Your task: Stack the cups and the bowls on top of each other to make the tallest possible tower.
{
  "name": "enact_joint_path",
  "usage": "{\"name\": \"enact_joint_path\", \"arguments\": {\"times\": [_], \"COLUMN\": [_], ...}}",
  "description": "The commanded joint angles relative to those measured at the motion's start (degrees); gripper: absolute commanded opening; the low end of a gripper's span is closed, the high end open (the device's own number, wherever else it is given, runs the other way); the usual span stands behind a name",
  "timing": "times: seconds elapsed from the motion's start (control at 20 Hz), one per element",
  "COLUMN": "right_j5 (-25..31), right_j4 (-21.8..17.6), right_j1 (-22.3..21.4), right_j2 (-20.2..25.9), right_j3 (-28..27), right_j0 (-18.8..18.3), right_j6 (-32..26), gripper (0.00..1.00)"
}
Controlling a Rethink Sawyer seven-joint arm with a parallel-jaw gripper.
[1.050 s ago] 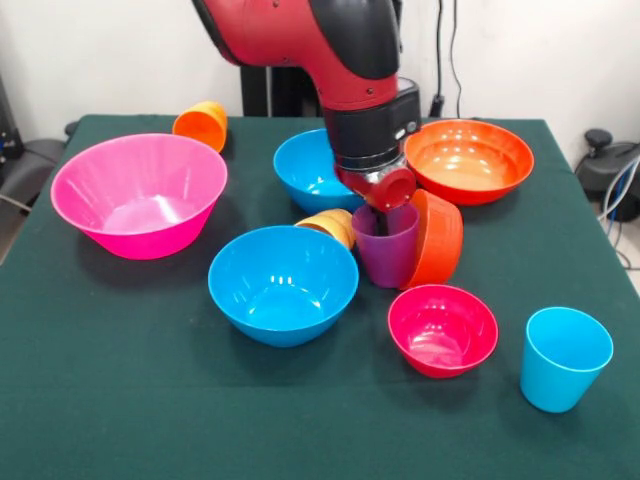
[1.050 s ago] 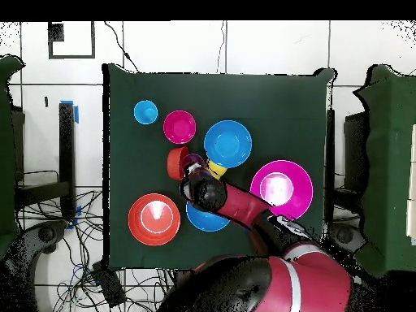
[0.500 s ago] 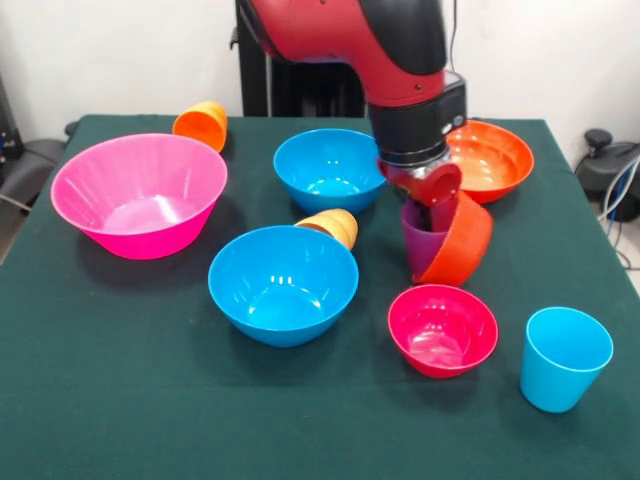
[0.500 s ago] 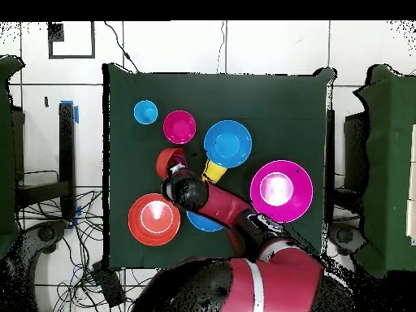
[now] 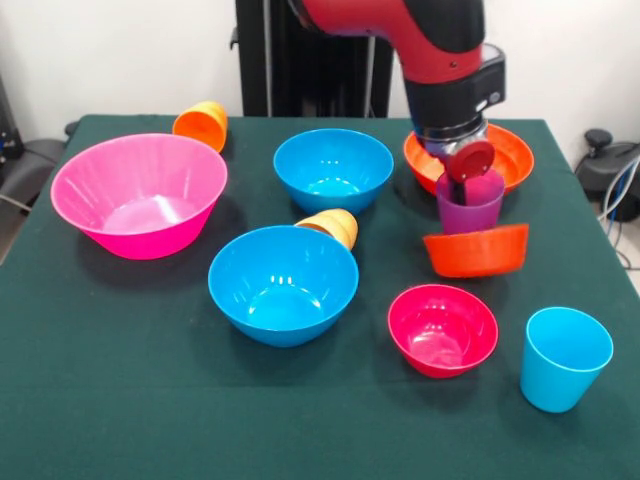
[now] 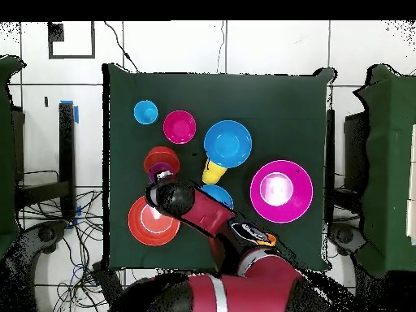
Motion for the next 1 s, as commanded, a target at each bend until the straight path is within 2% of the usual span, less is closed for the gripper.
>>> {"name": "enact_joint_path", "arguments": {"times": [0.05,0.25,0.4,0.45,0.65,0.9,1.0], "right_j5": [8.97,7.41,5.38,3.87,-2.17,-2.57,-1.41], "right_j4": [6.94,8.72,8.75,8.06,2.44,-3.92,-5.34], "right_j1": [-3.77,-4.24,-3.54,-2.99,3.87,9.94,9.99], "right_j2": [-0.3,0.23,1.65,2.56,4.01,-1.91,-3.28], "right_j3": [3.6,3.84,3.59,3.58,0.29,-7.3,-8.42], "right_j0": [3.67,5.61,5.45,4.8,0.84,1.05,1.35], "right_j6": [15.14,17.18,16.91,16.2,10.3,1.76,1.19], "gripper": [0.0,0.0,0.0,0.0,0.0,0.0,0.0]}}
